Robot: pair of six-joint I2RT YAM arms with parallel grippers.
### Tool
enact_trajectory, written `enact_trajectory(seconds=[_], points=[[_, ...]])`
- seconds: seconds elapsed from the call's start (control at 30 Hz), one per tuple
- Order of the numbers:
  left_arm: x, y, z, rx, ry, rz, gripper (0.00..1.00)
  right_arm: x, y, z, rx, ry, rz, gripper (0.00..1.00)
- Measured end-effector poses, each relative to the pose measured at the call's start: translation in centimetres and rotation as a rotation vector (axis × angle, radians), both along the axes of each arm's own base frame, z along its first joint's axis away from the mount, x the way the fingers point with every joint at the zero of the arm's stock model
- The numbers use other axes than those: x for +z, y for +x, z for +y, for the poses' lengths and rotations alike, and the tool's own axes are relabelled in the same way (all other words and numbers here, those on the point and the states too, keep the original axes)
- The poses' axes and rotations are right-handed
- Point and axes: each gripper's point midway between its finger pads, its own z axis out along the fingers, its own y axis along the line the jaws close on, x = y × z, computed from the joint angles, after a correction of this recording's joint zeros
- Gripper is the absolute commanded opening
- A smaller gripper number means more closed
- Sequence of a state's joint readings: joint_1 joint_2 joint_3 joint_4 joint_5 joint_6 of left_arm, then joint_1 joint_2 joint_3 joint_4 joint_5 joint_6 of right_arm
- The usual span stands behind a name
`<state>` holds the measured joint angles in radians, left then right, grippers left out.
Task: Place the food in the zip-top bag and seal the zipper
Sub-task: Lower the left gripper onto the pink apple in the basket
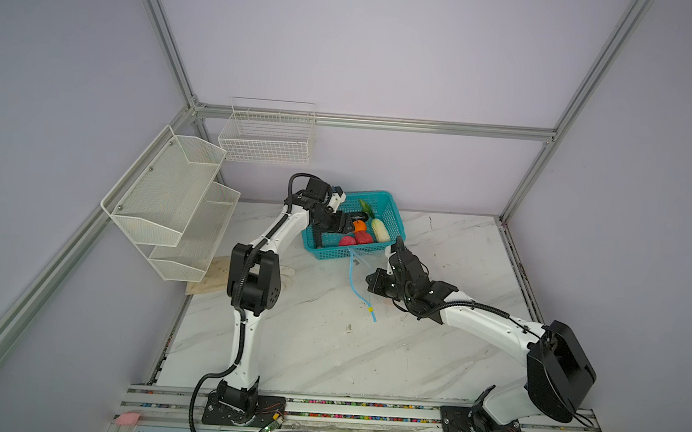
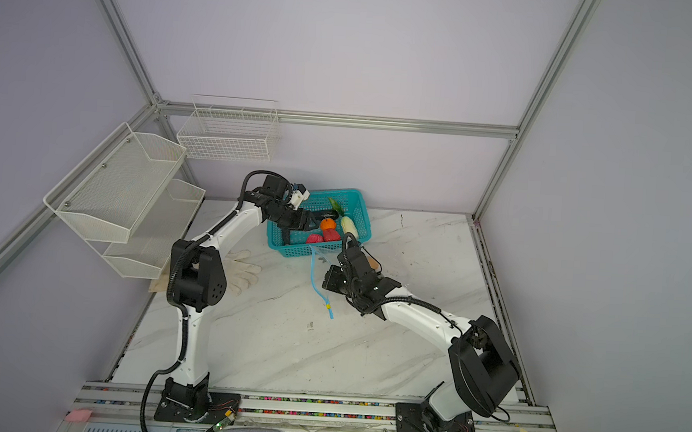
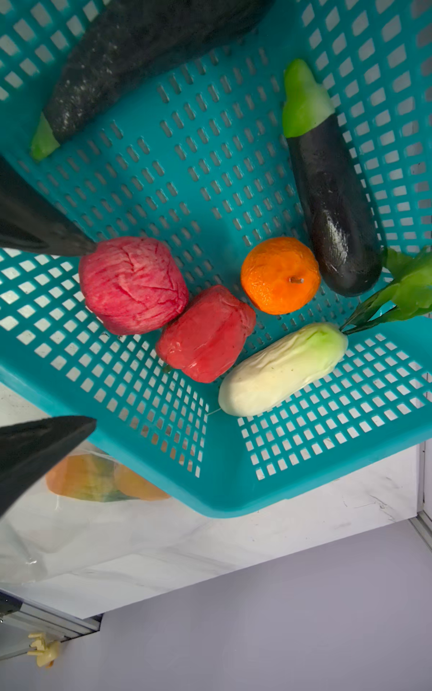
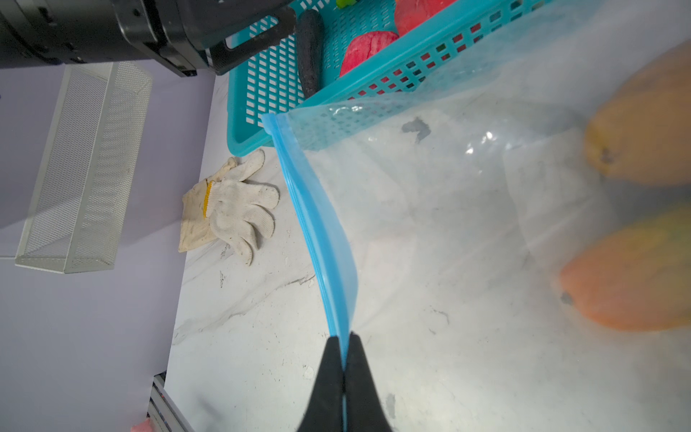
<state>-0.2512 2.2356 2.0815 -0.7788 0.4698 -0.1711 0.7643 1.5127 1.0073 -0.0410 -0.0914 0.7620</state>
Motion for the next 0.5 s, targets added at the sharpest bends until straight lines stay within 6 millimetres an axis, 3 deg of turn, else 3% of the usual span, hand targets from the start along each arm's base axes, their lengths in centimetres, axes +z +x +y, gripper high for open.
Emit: enact_trajectory(seconds=[0.23,0.5], points=[[-1.0,1.3,-0.6,-0.031,0.014,-0.013,0.70,0.0,0.0,0.0,0.002,0.000,0.000,0.00],[-4.9,0.7,-1.4,-0.071,0.088,0.045,0.72,0.0,0.0,0.0,0.002,0.001,0.001,0.00]])
